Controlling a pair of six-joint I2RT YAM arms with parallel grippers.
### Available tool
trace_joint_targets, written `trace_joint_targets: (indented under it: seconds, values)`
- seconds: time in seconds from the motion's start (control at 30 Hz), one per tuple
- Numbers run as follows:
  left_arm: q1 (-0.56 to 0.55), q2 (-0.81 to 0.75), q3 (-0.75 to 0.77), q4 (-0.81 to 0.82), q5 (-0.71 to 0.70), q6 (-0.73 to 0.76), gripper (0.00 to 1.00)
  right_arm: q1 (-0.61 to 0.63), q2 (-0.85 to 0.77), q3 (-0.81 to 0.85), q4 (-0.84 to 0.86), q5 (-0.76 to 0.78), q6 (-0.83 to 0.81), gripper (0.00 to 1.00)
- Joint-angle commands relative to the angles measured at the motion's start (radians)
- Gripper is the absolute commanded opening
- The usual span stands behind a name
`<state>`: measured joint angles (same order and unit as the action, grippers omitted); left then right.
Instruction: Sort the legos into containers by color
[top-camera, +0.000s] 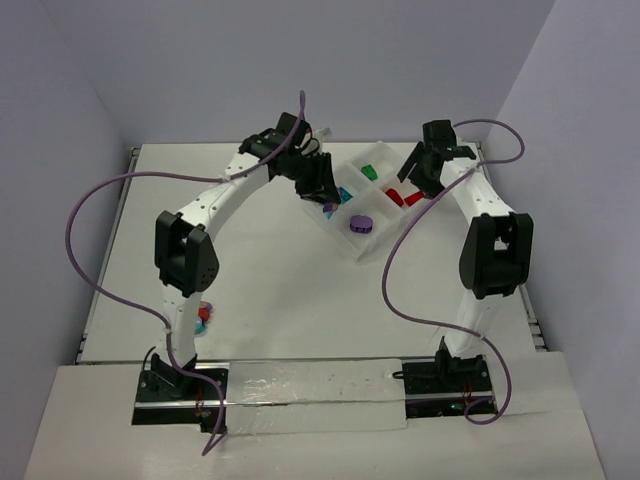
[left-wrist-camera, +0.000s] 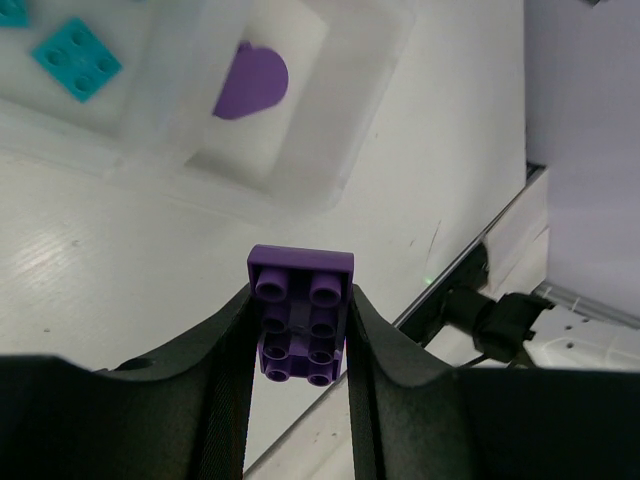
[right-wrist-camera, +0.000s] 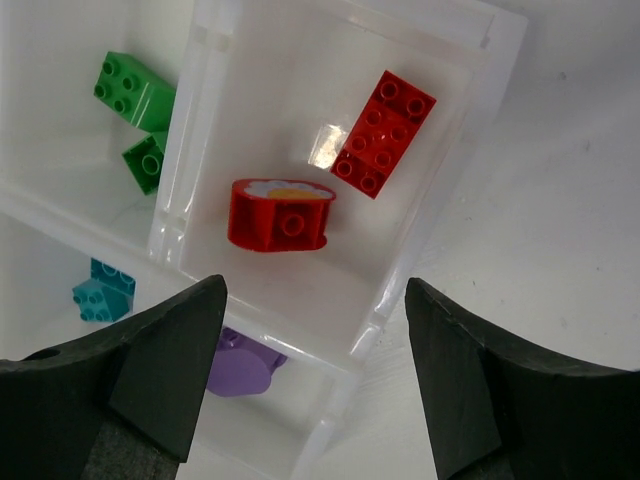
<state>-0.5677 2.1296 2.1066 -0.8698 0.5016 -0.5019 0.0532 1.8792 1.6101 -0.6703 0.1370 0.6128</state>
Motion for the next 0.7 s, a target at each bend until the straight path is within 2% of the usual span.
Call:
trace_joint_targets:
  seconds: [0.0, 0.23, 0.4, 0.53, 0.67]
  values:
    - [-0.075, 0.013, -0.043, 0.027, -0.035, 0.072, 0.00, -0.008, -0.182, -0.068, 0.002, -0.007, 0.026, 0.80]
    - [-0.125, 0.102, 0.014, 0.079, -0.101, 0.072, 0.00, -0.004, -0.372, -0.185, -0.011, -0.069, 0.026, 0.80]
    - [-0.131, 0.150, 0.101, 0.086, -0.173, 0.059, 0.01, 0.006, -0.432, -0.197, -0.012, -0.068, 0.005, 0.80]
    - [-0.142, 0.138, 0.041, 0.155, -0.211, 0.018, 0.15, 0.011, -0.485, -0.220, -0.008, -0.068, 0.007, 0.79]
    - [-0.144, 0.140, 0.023, 0.208, -0.228, 0.001, 0.22, 0.020, -0.549, -0.257, 0.006, -0.070, 0.015, 0.79]
